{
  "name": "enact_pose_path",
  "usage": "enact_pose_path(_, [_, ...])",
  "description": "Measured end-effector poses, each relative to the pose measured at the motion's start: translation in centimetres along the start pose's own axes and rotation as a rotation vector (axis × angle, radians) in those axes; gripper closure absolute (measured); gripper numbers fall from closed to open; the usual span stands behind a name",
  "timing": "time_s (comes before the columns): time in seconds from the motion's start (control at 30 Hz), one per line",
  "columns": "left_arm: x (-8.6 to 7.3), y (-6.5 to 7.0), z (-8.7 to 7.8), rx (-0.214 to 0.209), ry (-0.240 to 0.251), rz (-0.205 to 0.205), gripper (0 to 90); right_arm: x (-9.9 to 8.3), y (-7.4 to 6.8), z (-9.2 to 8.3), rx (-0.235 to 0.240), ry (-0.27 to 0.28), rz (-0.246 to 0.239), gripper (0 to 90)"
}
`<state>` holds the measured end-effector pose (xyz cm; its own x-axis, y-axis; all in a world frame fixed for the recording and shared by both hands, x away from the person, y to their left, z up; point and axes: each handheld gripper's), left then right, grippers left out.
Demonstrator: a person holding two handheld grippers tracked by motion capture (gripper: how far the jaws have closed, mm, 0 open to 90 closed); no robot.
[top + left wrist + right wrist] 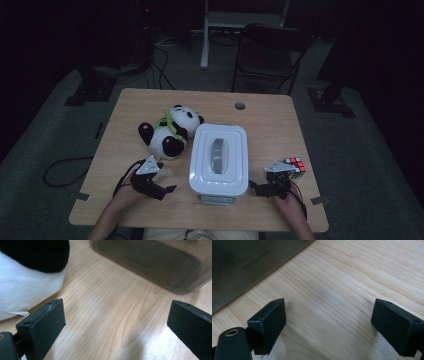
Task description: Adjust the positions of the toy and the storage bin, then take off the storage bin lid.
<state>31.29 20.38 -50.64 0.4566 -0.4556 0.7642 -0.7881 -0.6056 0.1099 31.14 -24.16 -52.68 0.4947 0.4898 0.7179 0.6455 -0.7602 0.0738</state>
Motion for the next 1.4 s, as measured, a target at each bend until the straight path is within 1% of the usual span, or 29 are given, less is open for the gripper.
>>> enact_pose_path(0.07, [-0.1,-0.1,0.2,-0.001,-0.014,-0.008,2.4,0.0,0.0,0.0,0.0,0.0,0.001,12.0])
enact_pose_path(0.17, [-0.3,-0.2,0.4,0.018,-0.031,-0.008,2.4,0.0,0.0,0.0,-0.006,-0.001,0.007,12.0])
enact_pose_path(0.23, [-0.4,-0.3,0.5,0.02,-0.038,-0.02,2.4,0.1,-0.1,0.0,-0.009,-0.002,0.011,12.0])
enact_pose_path(0.3, [-0.6,-0.4,0.7,0.03,-0.049,-0.02,2.4,0.1,-0.1,0.0,-0.008,-0.008,0.011,12.0])
enact_pose_path(0.4, [-0.8,-0.5,1.1,0.038,-0.074,-0.024,2.4,0.3,-0.1,0.0,0.008,-0.023,-0.005,11.0])
enact_pose_path(0.47, [-0.9,-0.5,1.3,0.042,-0.089,-0.023,2.4,0.4,0.0,0.0,0.001,-0.029,0.004,10.9])
enact_pose_path(0.5, [-0.9,-0.5,1.4,0.045,-0.096,-0.022,2.4,0.4,0.0,0.0,0.004,-0.036,0.001,10.9])
enact_pose_path(0.53, [-0.9,-0.6,1.4,0.04,-0.099,-0.024,2.4,0.5,0.0,-0.1,0.008,-0.039,-0.012,10.9])
enact_pose_path(0.57, [-0.9,-0.6,1.5,0.041,-0.11,-0.023,2.4,0.5,0.0,-0.2,0.006,-0.038,-0.008,10.9])
enact_pose_path(0.63, [-0.9,-0.6,1.5,0.065,-0.111,-0.025,3.0,0.8,0.1,-0.8,0.019,-0.014,0.003,10.9])
enact_pose_path(0.73, [-0.9,-0.4,1.6,0.081,-0.118,-0.011,3.8,1.5,0.5,-2.1,0.007,0.025,0.03,11.0])
enact_pose_path(0.77, [-0.9,-0.3,1.6,0.081,-0.12,-0.006,3.8,1.9,0.7,-2.7,0.001,0.043,0.036,11.0])
enact_pose_path(0.83, [-0.9,-0.3,1.6,0.08,-0.12,-0.006,3.8,2.6,1.0,-3.9,-0.005,0.076,0.048,11.0])
enact_pose_path(0.87, [-0.9,-0.3,1.6,0.081,-0.12,-0.006,3.8,3.1,1.2,-4.5,-0.016,0.09,0.048,11.0])
enact_pose_path(0.9, [-0.9,-0.3,1.6,0.083,-0.119,-0.009,3.8,3.5,1.3,-5.0,-0.029,0.097,0.051,11.0])
enact_pose_path(0.93, [-0.9,-0.3,1.6,0.083,-0.119,-0.009,3.8,3.5,1.3,-5.0,-0.029,0.097,0.051,11.0])
enact_pose_path(0.97, [-0.9,-0.3,1.6,0.084,-0.119,-0.01,3.8,4.5,1.5,-6.2,-0.03,0.123,0.048,11.0])
enact_pose_path(1.0, [-0.9,-0.3,1.6,0.084,-0.119,-0.01,3.8,4.5,1.5,-6.2,-0.03,0.123,0.048,11.0])
enact_pose_path(1.03, [-0.9,-0.2,1.6,0.087,-0.119,-0.012,3.8,4.9,1.5,-6.7,-0.034,0.137,0.054,11.0])
enact_pose_path(1.07, [-0.9,-0.2,1.6,0.09,-0.118,-0.015,3.8,5.4,1.6,-7.3,-0.027,0.153,0.055,11.0])
enact_pose_path(1.1, [-0.9,-0.2,1.6,0.092,-0.118,-0.016,3.8,6.1,1.5,-8.1,-0.024,0.183,0.055,11.0])
enact_pose_path(1.13, [-0.9,-0.2,1.6,0.094,-0.118,-0.018,3.8,6.5,1.4,-8.4,-0.025,0.195,0.051,11.0])
enact_pose_path(1.2, [-0.9,-0.1,1.6,0.095,-0.116,-0.022,3.8,7.6,1.0,-9.3,-0.018,0.231,0.03,11.0])
enact_pose_path(1.27, [-0.9,-0.1,1.6,0.099,-0.117,-0.024,3.8,7.9,0.9,-9.5,-0.017,0.24,0.025,11.0])
enact_pose_path(1.3, [-0.9,-0.1,1.6,0.1,-0.117,-0.024,3.8,9.0,0.4,-10.1,0.014,0.27,0.012,11.0])
enact_pose_path(1.4, [-0.9,-0.1,1.6,0.099,-0.118,-0.024,3.8,10.0,-0.2,-10.4,0.041,0.299,0.0,11.0])
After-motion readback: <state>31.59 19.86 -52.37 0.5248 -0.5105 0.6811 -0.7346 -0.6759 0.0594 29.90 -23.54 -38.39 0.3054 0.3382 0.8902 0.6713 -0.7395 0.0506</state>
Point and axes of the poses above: each handheld gripper's, and its own axes: z roughly forward along the jaws, x roughly out of its top, y roughly to its right, and after that the axes turned 6 degrees about -z, right-handed
